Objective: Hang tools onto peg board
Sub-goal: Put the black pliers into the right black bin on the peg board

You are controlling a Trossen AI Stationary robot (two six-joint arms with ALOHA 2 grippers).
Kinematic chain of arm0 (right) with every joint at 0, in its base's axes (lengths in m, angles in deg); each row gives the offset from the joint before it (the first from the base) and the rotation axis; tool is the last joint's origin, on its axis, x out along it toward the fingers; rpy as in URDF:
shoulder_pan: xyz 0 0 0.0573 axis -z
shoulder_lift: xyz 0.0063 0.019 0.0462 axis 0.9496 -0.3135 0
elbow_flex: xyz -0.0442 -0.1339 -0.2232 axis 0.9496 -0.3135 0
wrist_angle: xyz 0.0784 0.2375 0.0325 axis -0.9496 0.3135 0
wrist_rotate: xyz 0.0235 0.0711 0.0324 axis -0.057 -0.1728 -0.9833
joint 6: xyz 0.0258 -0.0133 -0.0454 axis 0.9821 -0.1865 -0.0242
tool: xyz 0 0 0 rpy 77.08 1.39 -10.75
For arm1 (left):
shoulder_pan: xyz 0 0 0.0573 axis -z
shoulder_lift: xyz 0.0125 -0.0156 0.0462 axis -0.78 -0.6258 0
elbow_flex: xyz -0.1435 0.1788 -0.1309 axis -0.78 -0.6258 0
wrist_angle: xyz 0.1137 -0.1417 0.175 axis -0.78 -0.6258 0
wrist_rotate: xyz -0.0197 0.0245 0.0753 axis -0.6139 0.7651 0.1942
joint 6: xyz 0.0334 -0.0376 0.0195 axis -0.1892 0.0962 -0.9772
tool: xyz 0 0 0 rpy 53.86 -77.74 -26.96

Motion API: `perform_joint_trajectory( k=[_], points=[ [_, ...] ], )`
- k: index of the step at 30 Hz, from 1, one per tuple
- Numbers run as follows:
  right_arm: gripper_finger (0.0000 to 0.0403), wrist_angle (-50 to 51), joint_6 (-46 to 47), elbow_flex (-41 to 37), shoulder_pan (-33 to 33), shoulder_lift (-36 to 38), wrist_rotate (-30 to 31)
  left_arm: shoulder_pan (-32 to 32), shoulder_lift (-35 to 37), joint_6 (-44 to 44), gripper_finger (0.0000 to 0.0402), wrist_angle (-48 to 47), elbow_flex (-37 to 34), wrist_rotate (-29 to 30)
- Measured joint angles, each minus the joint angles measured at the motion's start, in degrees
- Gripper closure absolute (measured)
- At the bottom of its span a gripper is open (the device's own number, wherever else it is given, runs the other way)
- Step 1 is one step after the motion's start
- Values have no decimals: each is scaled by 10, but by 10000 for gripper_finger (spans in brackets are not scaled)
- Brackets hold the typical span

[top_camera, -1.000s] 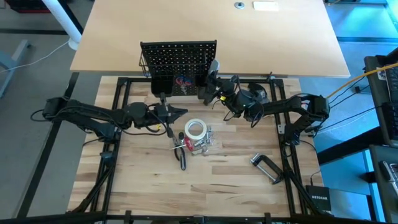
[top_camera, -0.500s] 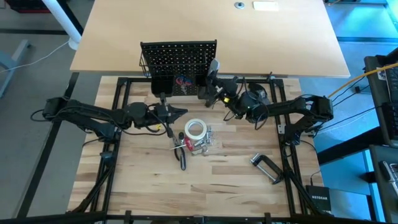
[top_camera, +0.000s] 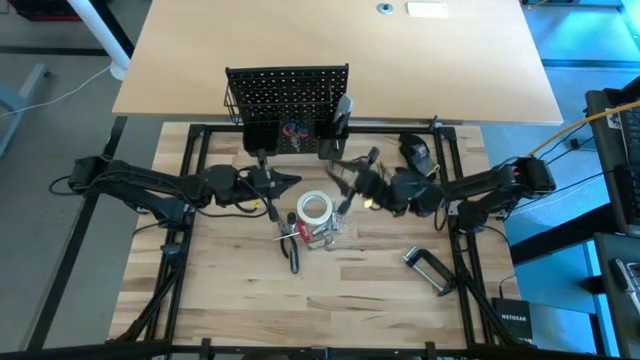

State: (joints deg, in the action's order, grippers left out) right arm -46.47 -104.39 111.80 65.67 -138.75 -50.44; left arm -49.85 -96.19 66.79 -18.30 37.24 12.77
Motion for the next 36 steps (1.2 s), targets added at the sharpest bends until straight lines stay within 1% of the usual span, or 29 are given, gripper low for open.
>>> perform_joint_trajectory(
  k=[2, 4, 6, 9, 12, 15, 18, 21, 23, 27, 32, 36],
  points=[
    [265, 56, 0, 0, -22, 0, -3, 0, 0, 1, 398, -6, 0, 0],
    [265, 120, 6, 0, -41, 0, -26, 0, 0, 1, 398, -16, 0, 0],
    [265, 181, 30, 0, -55, -5, -67, 0, 0, 1, 398, -26, 0, 0],
    [265, 267, 59, 0, -65, -17, -149, 0, 0, 1, 398, -46, 0, 0],
    [265, 318, 80, 0, -64, -33, -206, -2, 0, 0, 398, -56, 0, 0],
    [265, 365, 144, 0, -64, -46, -225, -4, 0, 19, 398, -61, 0, 0],
    [265, 420, 168, -1, -64, -51, -231, -4, 0, 29, 398, -80, 0, 0],
    [265, 413, 171, -19, -63, -51, -238, -3, 0, 33, 398, -113, 0, 18],
    [265, 376, 171, -38, -63, -51, -237, -4, 0, 46, 398, -143, 0, 32],
    [265, 289, 167, -80, -63, -51, -235, 1, 0, 84, 398, -226, 0, 35],
    [265, 267, 163, -86, -63, -48, -235, -1, -1, 109, 398, -343, 0, 57],
    [265, 269, 161, -86, -63, -48, -235, 0, -20, 115, 392, -392, 0, 56]
  ],
)
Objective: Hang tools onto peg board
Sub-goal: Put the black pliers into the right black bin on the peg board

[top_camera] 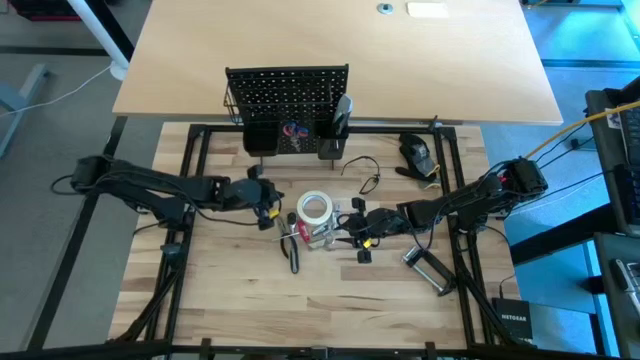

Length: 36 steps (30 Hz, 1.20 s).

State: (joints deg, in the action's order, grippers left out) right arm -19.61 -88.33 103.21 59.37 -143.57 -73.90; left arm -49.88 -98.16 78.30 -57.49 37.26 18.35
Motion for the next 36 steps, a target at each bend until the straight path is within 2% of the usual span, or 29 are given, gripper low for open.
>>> perform_joint_trajectory(
  k=[3, 8, 12, 15, 19, 23, 31, 36],
  points=[
    [265, -4, 0, 0, 0, 0, 0, 0, -27, 1, 361, -21, 0, -7],
    [265, -5, 0, 0, 0, 0, 0, 0, -81, 5, 285, -30, 0, -5],
    [265, -3, 0, 0, 0, 0, 0, 3, -109, -28, 249, -93, 0, -5],
    [265, -2, 0, 0, 0, 0, 0, 3, -135, -66, 242, -105, 0, -7],
    [265, -3, 0, 0, 0, 0, 0, 14, -175, -158, 241, -59, 0, -35],
    [265, -2, 0, 0, 0, 0, 1, 32, -205, -224, 241, -31, 1, -37],
    [265, 1, 0, 0, 0, 0, 1, 75, -212, -253, 241, -18, 0, -13],
    [265, -1, 0, 0, 0, 0, 1, 89, -214, -286, 241, 27, 0, -50]
  ],
)
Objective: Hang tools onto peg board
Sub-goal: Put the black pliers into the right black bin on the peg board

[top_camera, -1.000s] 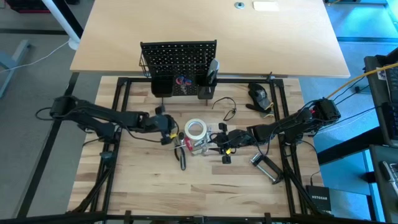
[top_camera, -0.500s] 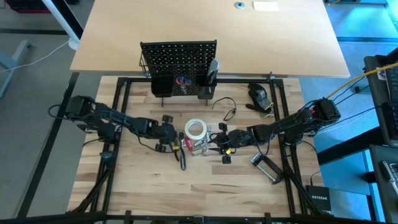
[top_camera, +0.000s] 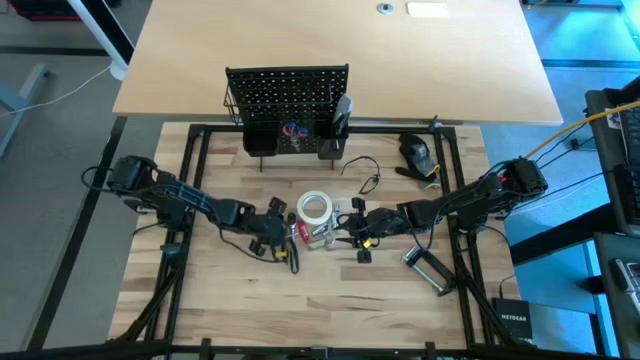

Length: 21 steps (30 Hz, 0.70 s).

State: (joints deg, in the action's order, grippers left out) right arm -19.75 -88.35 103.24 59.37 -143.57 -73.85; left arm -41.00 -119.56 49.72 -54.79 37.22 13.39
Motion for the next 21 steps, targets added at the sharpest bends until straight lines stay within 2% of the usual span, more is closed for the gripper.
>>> perform_joint_trajectory(
  k=[4, 11, 21],
  points=[
    [265, 0, 0, 0, 0, 0, 0, -4, -1, 33, 241, 2, 0, -41],
    [265, 0, 0, 0, 0, 0, 0, -19, -12, 76, 241, 31, 0, -79],
    [265, 1, 0, 0, 0, 0, 0, -10, -3, 199, 241, -42, 3, -106]
  ],
)
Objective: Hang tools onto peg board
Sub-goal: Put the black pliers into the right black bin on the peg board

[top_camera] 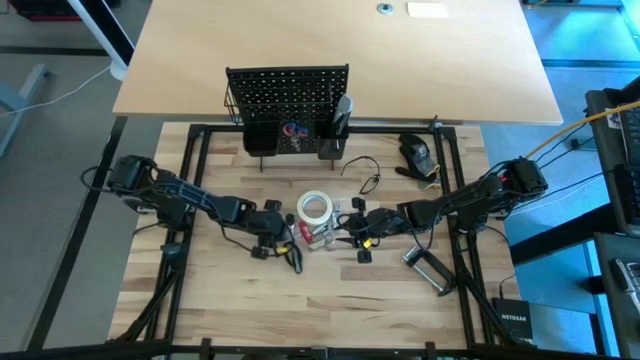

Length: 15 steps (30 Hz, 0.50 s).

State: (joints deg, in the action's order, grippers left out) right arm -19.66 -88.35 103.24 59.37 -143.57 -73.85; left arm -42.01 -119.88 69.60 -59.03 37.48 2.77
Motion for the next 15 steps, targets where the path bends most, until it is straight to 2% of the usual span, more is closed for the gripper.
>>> perform_joint_trajectory(
  k=[8, 15],
  points=[
    [265, 0, 0, 0, 0, 0, 0, 26, 28, 66, 241, -45, -3, -10],
    [265, -2, 0, 0, 0, 0, 0, 36, 28, 15, 241, 10, -4, -13]
  ],
)
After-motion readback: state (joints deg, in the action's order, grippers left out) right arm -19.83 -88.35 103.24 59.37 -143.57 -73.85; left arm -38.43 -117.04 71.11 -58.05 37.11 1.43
